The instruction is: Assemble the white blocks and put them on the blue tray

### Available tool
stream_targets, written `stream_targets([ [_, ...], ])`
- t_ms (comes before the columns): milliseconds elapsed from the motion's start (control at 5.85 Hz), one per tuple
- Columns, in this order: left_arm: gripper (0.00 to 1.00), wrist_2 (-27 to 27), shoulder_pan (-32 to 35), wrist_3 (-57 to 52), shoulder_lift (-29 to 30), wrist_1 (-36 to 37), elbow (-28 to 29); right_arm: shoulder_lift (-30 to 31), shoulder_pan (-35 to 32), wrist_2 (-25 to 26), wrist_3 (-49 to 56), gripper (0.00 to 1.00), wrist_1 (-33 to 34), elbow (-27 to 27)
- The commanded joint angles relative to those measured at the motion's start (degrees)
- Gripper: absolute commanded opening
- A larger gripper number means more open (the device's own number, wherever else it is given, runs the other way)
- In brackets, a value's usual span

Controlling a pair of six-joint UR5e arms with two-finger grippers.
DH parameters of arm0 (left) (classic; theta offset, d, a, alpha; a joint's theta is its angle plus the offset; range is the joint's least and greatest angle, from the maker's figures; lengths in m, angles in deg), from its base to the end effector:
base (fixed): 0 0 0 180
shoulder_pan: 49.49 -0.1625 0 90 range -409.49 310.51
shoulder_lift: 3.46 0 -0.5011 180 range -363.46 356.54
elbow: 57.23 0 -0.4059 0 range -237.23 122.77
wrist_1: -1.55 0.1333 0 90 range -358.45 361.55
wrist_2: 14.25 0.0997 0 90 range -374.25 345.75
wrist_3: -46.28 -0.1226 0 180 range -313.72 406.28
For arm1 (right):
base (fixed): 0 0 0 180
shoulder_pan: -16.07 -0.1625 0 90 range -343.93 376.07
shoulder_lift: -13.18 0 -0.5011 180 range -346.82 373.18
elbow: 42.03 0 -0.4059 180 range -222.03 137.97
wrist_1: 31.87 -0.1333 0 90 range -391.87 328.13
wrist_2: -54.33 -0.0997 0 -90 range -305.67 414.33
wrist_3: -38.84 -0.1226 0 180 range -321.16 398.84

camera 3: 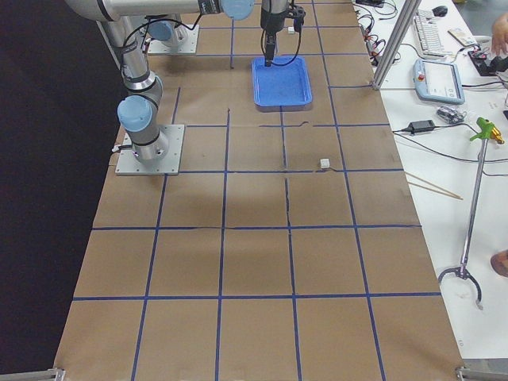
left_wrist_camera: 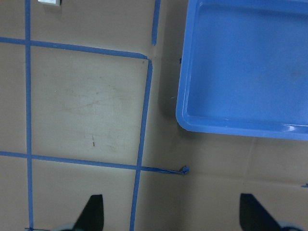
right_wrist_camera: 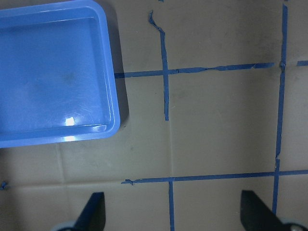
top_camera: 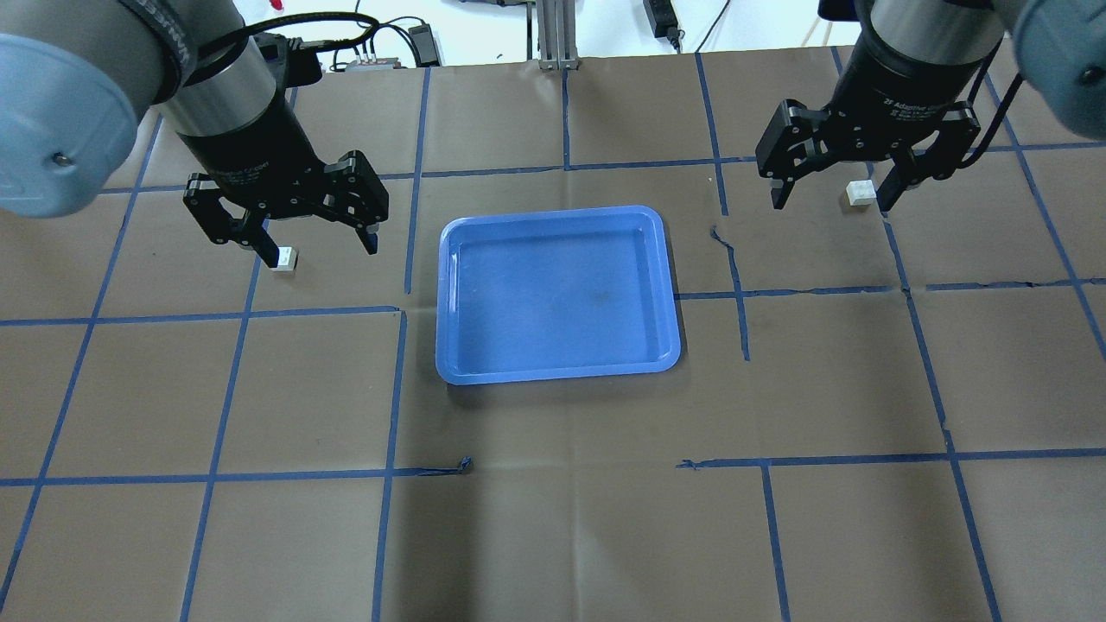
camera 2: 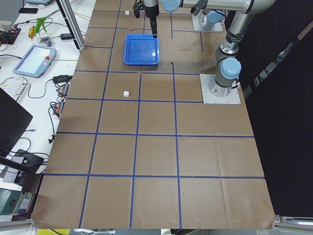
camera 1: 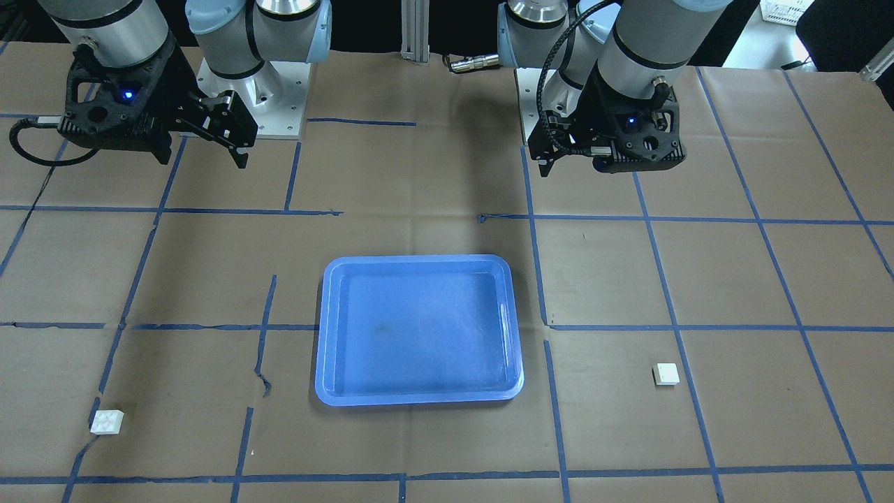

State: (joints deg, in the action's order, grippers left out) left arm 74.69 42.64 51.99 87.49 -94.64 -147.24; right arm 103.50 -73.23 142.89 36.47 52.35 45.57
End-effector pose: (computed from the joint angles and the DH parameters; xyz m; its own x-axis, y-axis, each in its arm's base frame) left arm -0.1540 -0.4924 0.5227 -0.9979 -0.0640 0.0059 -0.0627 0.9901 0.1257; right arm 0.1303 -0.4973 0.5551 -0.9982 0.0548 -0.0229 0.0535 0.9971 0.0544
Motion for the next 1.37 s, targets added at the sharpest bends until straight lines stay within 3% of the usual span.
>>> stream_targets([
  [0,0.98,0.36,-1.77,-9.36,1.42,0.39,-1.57,-0.40,0.09,0.02,6.87,1.00,0.33,0.29],
  [342,0.98,0.27,-6.50,-23.39,5.54,0.66,-1.66,-0.67,0.09,-0.24,22.41,1.00,1.12,0.38],
  [513,0.98,0.53,-8.79,-35.91,8.52,1.53,-0.01,-0.93,0.17,-0.06,30.07,1.00,1.21,0.38],
  [684,0.98,5.41,-9.16,-50.13,10.90,3.19,0.35,-2.41,0.87,-0.15,39.19,1.00,1.56,0.29],
  [855,0.98,7.02,-9.60,-63.06,13.97,11.21,0.01,-3.64,0.97,0.11,50.33,1.00,6.17,0.38],
  [1197,0.98,6.86,-12.58,-75.60,20.65,20.38,-0.08,-5.67,4.89,-0.06,74.92,1.00,9.20,0.38],
])
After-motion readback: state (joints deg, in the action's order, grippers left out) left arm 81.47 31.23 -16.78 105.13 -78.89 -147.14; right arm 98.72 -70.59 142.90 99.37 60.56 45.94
